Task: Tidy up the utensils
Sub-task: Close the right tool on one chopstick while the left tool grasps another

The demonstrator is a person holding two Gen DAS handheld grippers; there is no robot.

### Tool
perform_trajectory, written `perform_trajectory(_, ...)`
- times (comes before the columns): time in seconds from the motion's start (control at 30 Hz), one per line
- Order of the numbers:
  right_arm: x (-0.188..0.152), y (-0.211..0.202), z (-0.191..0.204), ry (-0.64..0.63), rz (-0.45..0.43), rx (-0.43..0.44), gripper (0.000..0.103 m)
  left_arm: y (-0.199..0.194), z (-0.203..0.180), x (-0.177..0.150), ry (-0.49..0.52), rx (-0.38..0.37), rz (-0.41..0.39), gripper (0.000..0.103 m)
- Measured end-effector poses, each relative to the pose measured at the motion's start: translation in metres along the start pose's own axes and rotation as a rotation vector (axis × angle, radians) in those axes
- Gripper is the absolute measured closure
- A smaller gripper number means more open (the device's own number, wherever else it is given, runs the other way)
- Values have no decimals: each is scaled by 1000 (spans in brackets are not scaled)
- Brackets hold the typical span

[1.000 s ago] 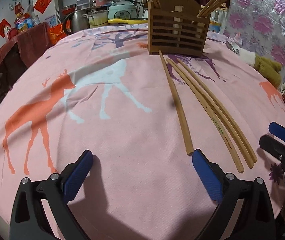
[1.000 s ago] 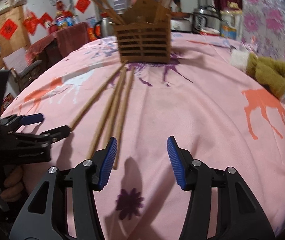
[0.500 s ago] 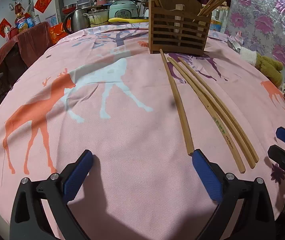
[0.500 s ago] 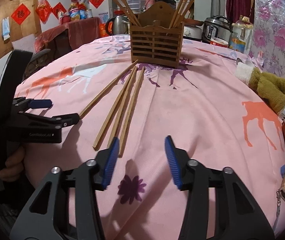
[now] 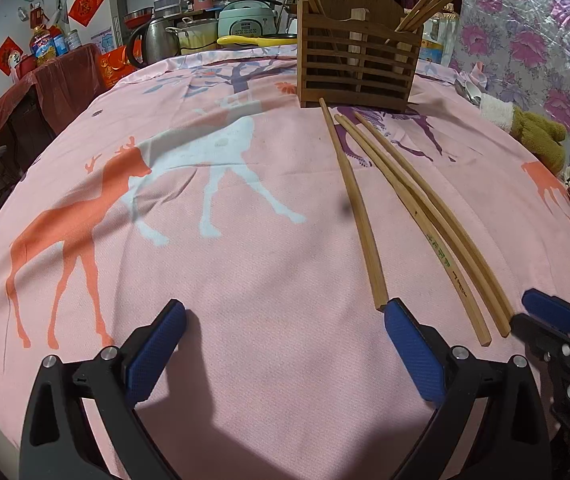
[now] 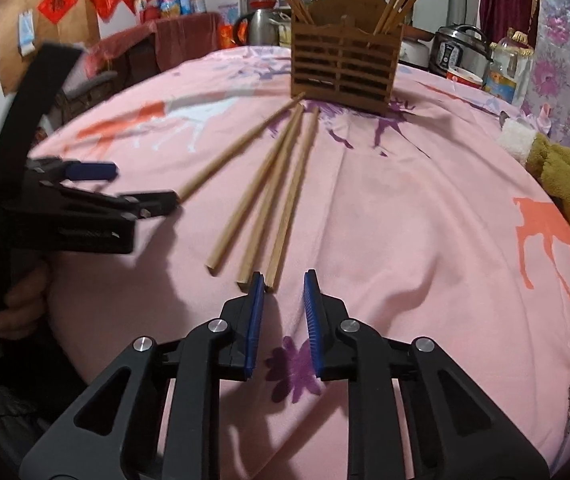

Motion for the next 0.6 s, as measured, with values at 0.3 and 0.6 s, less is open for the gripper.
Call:
perform_trajectory(0.3,3,-2,-9,51,-16,39,82,0,0,0,-2,-4,-3,5)
perform_trajectory(0.6,1,5,-11,71,-2,37,81,-6,-12,-2,25,-67,-32,10)
Point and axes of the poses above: each gripper's, at about its wrist camera, not at the fingertips, and y roughly the way its jaws point, z to its left, x to its top, the point moved 4 cm from there along y, roughly the way its jaws point, and after that the axes turned 2 degrees about y, right-handed, at the moved point
